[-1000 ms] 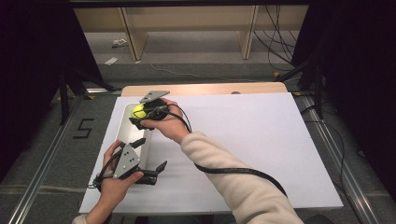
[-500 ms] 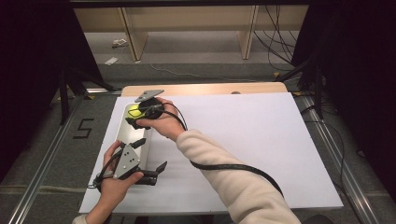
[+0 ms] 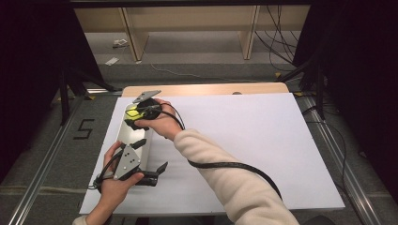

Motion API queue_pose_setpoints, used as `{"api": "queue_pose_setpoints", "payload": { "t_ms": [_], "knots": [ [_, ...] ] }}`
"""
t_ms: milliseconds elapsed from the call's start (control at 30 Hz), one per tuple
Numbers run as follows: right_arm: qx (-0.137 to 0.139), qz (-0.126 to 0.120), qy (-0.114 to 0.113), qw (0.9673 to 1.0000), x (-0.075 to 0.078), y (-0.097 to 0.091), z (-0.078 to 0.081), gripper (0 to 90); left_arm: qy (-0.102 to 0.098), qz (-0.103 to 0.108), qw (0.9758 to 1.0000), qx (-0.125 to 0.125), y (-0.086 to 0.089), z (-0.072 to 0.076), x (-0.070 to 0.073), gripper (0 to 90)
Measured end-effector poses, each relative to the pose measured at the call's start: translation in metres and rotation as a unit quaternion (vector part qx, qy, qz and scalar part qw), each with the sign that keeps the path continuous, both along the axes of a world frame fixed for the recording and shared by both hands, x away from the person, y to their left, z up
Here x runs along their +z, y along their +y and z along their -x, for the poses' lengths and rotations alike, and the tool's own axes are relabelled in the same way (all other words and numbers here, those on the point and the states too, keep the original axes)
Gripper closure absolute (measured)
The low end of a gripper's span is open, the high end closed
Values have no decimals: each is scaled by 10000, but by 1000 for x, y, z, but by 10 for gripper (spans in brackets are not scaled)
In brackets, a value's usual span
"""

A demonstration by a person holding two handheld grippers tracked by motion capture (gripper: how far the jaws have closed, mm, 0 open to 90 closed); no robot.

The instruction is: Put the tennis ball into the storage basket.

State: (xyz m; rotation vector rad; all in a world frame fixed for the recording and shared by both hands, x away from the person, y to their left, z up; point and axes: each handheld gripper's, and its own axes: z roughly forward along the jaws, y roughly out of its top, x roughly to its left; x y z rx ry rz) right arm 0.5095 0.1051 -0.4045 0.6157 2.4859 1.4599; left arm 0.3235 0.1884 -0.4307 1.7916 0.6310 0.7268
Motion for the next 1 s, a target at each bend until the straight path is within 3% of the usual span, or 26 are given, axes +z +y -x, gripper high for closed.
{"api": "queue_pose_setpoints", "payload": {
  "t_ms": [1000],
  "knots": [
    [26,133,117,9998,-14,11,-5,262,-4,-26,10000,-10,0,0,0,0]
  ]
}}
